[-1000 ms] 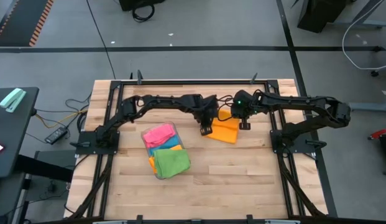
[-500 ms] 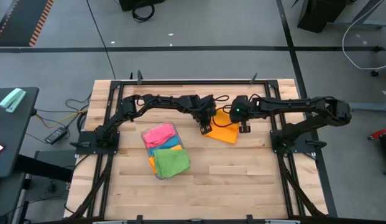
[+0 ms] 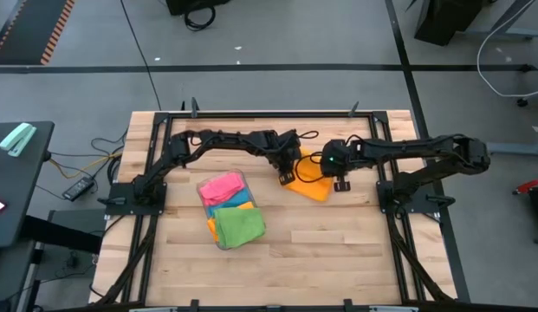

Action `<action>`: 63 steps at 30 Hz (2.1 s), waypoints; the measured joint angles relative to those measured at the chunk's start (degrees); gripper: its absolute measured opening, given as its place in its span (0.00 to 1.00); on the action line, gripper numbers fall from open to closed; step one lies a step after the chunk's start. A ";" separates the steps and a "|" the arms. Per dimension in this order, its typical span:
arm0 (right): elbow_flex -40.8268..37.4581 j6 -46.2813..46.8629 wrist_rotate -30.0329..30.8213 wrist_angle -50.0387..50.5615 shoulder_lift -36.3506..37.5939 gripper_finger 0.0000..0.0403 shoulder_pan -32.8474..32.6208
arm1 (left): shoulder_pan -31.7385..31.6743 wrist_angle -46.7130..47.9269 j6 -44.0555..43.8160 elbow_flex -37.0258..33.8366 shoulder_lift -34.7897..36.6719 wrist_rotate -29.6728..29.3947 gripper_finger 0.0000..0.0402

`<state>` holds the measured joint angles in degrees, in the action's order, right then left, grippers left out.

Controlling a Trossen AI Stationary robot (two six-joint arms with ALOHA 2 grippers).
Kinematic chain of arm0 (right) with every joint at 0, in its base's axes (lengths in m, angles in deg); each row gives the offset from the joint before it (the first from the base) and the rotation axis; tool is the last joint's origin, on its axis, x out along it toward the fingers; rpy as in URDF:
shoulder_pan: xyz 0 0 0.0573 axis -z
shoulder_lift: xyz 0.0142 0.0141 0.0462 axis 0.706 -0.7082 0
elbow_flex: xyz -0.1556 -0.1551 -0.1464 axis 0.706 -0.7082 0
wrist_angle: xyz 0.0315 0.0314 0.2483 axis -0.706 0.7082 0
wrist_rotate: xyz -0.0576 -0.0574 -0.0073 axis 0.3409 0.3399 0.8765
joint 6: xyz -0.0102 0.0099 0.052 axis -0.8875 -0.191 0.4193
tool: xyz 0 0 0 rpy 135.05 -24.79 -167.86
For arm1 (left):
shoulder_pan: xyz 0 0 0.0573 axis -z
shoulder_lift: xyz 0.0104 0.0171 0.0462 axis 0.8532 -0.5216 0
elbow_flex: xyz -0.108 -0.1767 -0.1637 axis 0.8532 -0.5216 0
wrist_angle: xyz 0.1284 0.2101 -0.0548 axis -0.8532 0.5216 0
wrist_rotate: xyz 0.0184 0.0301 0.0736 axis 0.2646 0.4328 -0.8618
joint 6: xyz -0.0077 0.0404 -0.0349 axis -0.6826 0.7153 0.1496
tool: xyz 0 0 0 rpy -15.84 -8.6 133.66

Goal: Fold microfiber towels
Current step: Fold the yellow towel

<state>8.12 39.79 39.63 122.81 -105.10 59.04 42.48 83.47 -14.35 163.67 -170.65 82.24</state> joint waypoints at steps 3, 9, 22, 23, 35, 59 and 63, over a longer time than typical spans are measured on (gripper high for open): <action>-1.80 5.50 -4.80 -0.15 0.07 0.08 0.85 | -0.92 -0.02 -0.03 0.00 0.00 -0.25 0.14; -5.32 9.99 -8.14 -0.18 0.02 0.11 -0.76 | -1.10 -0.19 0.01 0.00 -0.02 0.51 0.15; -2.49 25.45 -25.35 0.15 0.02 0.38 10.03 | -0.62 -0.24 -0.01 -0.04 -0.04 2.42 0.15; -2.43 26.29 -26.90 -0.28 0.02 0.41 11.71 | -0.61 -0.24 -0.01 -0.04 -0.04 2.42 0.14; -1.36 26.32 -32.88 -1.59 -0.06 0.62 25.13 | -0.49 -0.02 0.04 -0.04 -0.07 4.02 0.14; -1.32 21.33 -28.17 -16.84 -16.94 0.32 23.61 | -0.46 -0.28 0.04 -0.04 -0.07 3.99 0.13; -1.37 20.35 -28.03 -16.88 -16.83 0.11 23.58 | -0.50 -0.31 0.04 -0.04 -0.07 3.97 0.14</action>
<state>6.76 60.14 11.61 105.92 -121.92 82.62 41.98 83.16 -14.31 163.63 -170.72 86.21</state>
